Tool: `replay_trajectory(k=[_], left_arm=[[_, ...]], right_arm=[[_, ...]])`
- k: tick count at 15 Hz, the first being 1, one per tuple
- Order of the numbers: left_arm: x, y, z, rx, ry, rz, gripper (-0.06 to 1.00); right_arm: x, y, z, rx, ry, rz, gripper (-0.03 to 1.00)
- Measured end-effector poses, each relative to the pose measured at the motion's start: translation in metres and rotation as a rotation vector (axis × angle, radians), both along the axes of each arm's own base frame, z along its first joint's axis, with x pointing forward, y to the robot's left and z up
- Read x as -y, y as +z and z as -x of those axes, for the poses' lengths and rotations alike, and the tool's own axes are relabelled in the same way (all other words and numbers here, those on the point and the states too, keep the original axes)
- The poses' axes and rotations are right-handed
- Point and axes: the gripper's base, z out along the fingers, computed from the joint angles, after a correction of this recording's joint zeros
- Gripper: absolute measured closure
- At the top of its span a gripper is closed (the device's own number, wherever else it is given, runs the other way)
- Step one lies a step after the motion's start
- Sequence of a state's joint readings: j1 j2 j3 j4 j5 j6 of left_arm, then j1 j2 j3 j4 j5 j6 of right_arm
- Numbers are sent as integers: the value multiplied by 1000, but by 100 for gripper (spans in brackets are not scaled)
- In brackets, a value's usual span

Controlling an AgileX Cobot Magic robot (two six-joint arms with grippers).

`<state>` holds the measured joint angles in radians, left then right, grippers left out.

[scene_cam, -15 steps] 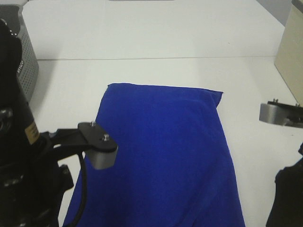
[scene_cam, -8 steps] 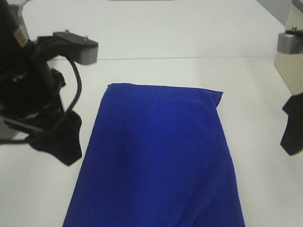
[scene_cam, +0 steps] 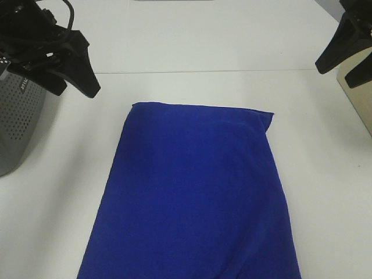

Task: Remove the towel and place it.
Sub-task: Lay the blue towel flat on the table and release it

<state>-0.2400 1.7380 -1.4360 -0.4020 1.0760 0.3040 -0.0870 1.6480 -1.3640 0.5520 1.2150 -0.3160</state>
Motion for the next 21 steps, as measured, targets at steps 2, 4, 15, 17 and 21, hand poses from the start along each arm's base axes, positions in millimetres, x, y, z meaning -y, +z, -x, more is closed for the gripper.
replay_trajectory(k=[2, 4, 15, 17, 21], left_arm=[[2, -10, -24, -7, 4, 47, 27], [6, -23, -49, -12, 6, 59, 27], [-8, -120, -159, -110, 60, 70, 27], [-10, -136, -168, -121, 73, 84, 27], [-19, -162, -177, -150, 102, 106, 27]], right_arm=[[2, -7, -28, 4, 6, 1, 31], [5, -22, -61, -1, 6, 0, 31], [14, -134, -162, -76, 5, -23, 31], [14, -154, -165, -105, 8, -25, 31], [14, -184, -166, -160, 22, -31, 31]])
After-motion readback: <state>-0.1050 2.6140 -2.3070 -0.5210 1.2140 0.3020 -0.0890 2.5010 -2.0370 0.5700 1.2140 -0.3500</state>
